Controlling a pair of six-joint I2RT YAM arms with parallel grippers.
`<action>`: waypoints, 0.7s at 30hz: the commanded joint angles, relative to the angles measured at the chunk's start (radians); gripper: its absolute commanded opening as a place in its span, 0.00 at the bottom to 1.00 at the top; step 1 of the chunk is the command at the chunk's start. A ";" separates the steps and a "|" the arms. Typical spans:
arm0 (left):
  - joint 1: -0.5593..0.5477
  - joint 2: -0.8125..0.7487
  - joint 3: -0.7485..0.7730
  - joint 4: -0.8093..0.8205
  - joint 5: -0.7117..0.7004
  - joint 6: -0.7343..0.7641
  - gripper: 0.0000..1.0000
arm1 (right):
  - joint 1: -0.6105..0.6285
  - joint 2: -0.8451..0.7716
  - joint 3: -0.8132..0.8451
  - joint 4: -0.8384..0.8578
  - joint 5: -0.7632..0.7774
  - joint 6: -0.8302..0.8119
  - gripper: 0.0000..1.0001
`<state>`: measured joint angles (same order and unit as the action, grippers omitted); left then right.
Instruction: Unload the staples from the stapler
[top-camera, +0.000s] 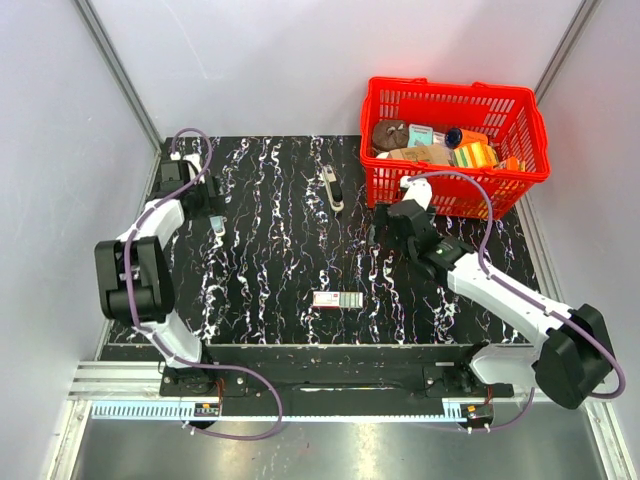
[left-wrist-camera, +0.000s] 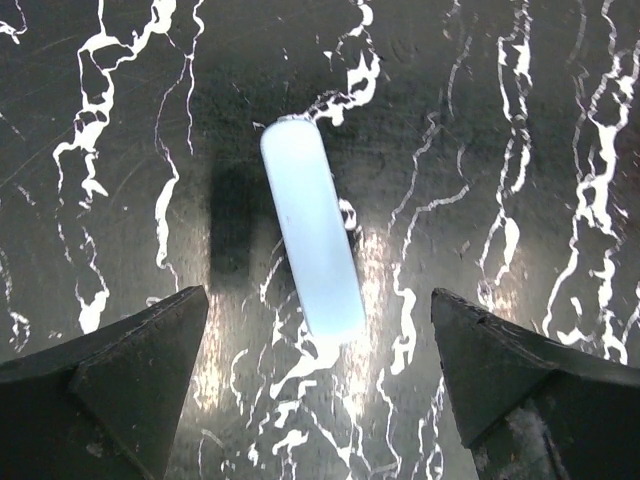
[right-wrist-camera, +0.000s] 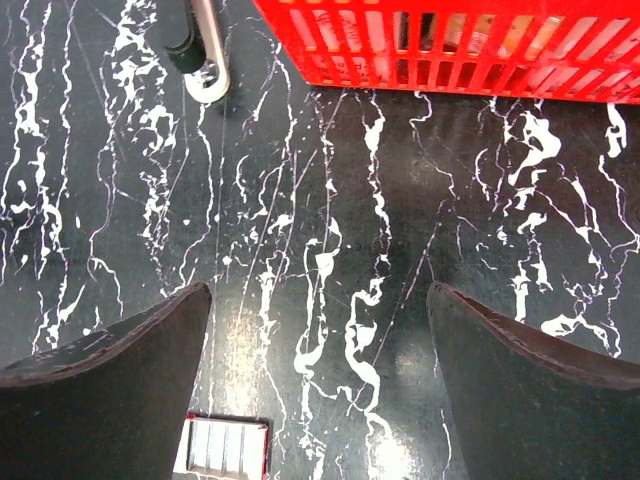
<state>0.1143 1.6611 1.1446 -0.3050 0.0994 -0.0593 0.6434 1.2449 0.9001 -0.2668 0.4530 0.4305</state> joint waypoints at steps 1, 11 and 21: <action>-0.010 0.090 0.108 0.026 -0.073 -0.063 0.99 | 0.050 -0.025 0.002 0.037 0.041 -0.033 0.93; -0.036 0.233 0.167 0.021 -0.081 -0.079 0.65 | 0.117 0.014 0.020 0.041 0.076 -0.042 0.90; -0.042 0.204 0.094 0.014 -0.084 -0.076 0.29 | 0.130 -0.021 0.023 0.018 0.092 -0.044 0.85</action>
<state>0.0757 1.9049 1.2747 -0.3046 0.0372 -0.1314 0.7609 1.2587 0.8993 -0.2600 0.5053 0.3981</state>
